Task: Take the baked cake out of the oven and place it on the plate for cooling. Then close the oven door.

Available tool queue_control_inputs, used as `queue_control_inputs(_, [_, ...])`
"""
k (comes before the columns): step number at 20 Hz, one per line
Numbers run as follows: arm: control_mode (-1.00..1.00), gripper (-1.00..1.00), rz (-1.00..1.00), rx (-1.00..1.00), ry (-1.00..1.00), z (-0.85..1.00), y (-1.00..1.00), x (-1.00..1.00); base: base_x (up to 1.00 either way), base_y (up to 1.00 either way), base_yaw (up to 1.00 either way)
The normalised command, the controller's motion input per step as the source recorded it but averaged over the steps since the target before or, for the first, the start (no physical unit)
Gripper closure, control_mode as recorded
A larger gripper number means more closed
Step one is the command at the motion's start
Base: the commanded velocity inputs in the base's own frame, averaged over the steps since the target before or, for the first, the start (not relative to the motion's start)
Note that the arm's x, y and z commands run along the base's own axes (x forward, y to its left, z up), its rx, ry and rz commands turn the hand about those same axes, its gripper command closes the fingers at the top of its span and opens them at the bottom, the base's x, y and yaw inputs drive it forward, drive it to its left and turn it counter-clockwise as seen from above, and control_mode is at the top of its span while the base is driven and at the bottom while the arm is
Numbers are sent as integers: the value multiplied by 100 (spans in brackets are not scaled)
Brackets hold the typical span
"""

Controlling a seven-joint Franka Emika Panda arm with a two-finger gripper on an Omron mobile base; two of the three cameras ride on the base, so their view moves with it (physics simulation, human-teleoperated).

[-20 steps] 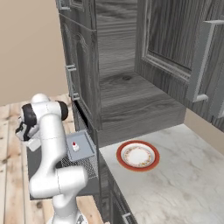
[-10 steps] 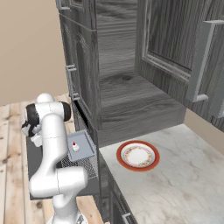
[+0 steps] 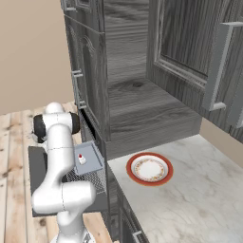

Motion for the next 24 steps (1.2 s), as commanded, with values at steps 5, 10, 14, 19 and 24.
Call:
queue_control_inputs(5, [-100, -100, -6, 0, 0, -32, -4, 40, 0, 0, 0])
queue_control_inputs(10, [-100, -100, -3, 0, 0, -37, 0, 49, 0, 0, 0])
queue_control_inputs(14, [-100, -100, 0, 0, 0, -27, -1, 54, 0, 0, 0])
queue_control_inputs(19, [-100, -100, 0, 0, 0, -27, 0, 47, 0, 0, 0])
queue_control_inputs(24, [-100, -100, 0, 0, 8, -30, 0, 44, 0, 0, 0])
